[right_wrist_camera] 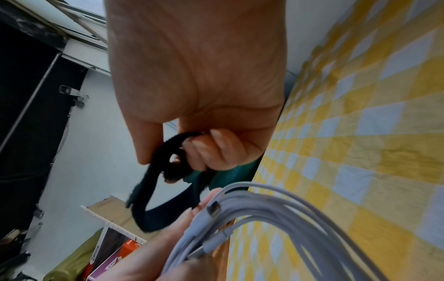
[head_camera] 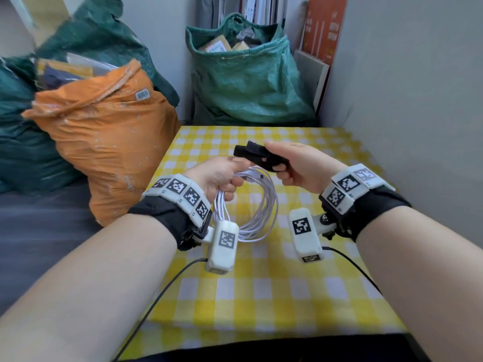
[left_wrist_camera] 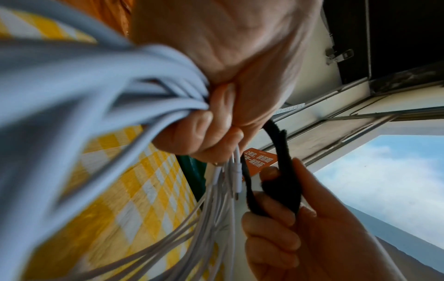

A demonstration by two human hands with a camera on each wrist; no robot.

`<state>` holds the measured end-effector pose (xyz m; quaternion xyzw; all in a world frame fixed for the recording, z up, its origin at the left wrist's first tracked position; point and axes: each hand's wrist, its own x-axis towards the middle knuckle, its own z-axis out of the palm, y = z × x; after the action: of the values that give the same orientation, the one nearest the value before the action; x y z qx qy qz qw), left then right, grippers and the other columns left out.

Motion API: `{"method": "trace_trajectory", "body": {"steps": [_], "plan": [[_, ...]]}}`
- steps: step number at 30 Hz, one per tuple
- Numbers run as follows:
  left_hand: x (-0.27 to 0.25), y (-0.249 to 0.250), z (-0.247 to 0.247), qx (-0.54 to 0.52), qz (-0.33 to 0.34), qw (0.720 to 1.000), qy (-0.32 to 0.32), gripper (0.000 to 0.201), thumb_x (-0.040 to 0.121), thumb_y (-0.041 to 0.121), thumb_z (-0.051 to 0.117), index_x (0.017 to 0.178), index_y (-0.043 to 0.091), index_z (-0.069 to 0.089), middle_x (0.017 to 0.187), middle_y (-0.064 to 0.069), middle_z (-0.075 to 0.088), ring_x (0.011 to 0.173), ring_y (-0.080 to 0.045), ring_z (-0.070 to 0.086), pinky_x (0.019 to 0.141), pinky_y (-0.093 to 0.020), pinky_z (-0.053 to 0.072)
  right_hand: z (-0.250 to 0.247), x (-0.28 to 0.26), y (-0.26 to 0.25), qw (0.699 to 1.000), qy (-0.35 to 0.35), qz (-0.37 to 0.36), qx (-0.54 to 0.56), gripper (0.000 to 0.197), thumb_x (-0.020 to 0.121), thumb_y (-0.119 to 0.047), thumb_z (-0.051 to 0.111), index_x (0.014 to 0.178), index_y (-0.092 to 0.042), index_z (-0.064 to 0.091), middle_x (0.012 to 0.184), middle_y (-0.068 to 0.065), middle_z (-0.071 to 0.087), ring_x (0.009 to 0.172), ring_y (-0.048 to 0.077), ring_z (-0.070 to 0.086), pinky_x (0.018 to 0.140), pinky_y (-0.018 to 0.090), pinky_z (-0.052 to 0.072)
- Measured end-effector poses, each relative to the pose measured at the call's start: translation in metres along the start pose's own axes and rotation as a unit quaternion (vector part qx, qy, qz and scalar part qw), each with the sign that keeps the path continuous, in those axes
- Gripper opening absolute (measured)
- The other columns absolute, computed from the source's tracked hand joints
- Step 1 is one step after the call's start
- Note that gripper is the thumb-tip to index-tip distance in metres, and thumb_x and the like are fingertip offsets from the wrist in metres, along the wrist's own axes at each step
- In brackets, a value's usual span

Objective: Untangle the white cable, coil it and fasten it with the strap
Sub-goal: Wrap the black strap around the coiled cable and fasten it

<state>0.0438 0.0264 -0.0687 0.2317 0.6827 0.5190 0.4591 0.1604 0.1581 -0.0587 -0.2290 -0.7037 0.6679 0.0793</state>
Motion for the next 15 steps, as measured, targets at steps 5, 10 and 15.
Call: {"method": "trace_trajectory", "body": {"steps": [5,10,15], "plan": [[-0.016,-0.001,-0.006,-0.003,0.018,1.000,-0.019,0.016,0.098,0.027,0.047,0.088,0.015,0.051,0.046,0.005,0.030,0.031,-0.005,0.018,0.037,-0.019,0.015,0.011,-0.013,-0.004,0.995,0.024,-0.001,-0.101,0.022,0.096,-0.034,0.050,0.090,-0.017,0.061,0.062,-0.002,0.041,0.049,0.011,0.036,0.047,0.022,0.027],[-0.032,0.000,-0.008,0.038,0.051,0.996,-0.058,0.016,0.099,0.025,0.045,0.111,0.023,0.055,0.054,0.004,0.030,0.034,-0.004,0.019,0.034,-0.015,0.019,0.019,-0.019,-0.008,0.984,0.027,0.032,-0.172,0.027,0.100,-0.036,0.040,0.095,-0.019,0.059,0.056,-0.002,0.041,0.041,0.009,0.026,0.039,0.019,0.019],[-0.045,0.004,-0.008,0.064,0.066,0.995,-0.043,0.017,0.099,0.032,0.042,0.097,0.021,0.054,0.043,0.008,0.031,0.033,-0.004,0.019,0.034,-0.015,0.021,0.029,-0.022,-0.016,0.969,0.018,0.030,-0.246,0.026,0.100,-0.035,0.037,0.087,-0.021,0.054,0.059,0.001,0.045,0.045,0.012,0.025,0.044,0.023,0.018]]}}
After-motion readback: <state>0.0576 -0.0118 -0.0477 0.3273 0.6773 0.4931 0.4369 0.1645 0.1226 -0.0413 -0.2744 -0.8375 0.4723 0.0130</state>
